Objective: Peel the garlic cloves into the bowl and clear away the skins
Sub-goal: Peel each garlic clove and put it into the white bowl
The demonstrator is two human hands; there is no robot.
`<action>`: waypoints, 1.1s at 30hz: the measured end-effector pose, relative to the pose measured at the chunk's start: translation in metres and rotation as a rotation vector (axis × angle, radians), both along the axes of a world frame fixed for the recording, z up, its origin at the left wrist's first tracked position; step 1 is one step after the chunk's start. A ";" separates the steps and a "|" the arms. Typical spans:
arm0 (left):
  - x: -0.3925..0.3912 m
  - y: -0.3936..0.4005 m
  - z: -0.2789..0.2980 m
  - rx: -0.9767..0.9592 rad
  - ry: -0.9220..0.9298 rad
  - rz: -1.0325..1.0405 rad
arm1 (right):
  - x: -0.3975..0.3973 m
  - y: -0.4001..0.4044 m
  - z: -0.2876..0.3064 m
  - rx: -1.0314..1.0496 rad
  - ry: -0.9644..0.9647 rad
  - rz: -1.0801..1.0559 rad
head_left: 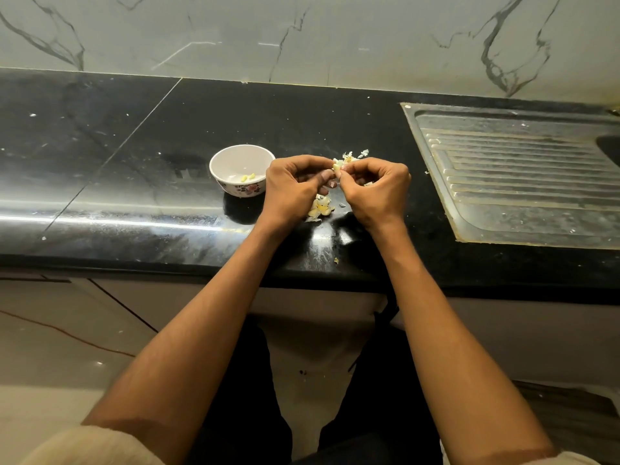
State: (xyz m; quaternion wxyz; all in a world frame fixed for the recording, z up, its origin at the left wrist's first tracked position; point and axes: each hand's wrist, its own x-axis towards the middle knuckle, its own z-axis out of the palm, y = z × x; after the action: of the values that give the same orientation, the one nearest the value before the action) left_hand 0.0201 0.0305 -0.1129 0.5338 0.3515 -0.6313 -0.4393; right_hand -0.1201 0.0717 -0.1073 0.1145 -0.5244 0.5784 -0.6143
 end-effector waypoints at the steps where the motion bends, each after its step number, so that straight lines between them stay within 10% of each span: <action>1: 0.000 0.000 0.000 -0.003 0.000 0.003 | 0.000 0.000 0.000 -0.001 0.013 -0.001; 33: 0.000 0.005 0.002 -0.065 -0.098 0.089 | 0.002 0.002 0.002 0.009 0.039 0.012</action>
State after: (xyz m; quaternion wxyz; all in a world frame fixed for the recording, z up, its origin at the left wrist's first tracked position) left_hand 0.0206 0.0358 -0.1105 0.5322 0.3828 -0.6544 -0.3769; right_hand -0.1183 0.0740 -0.1057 0.1093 -0.5389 0.5803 -0.6007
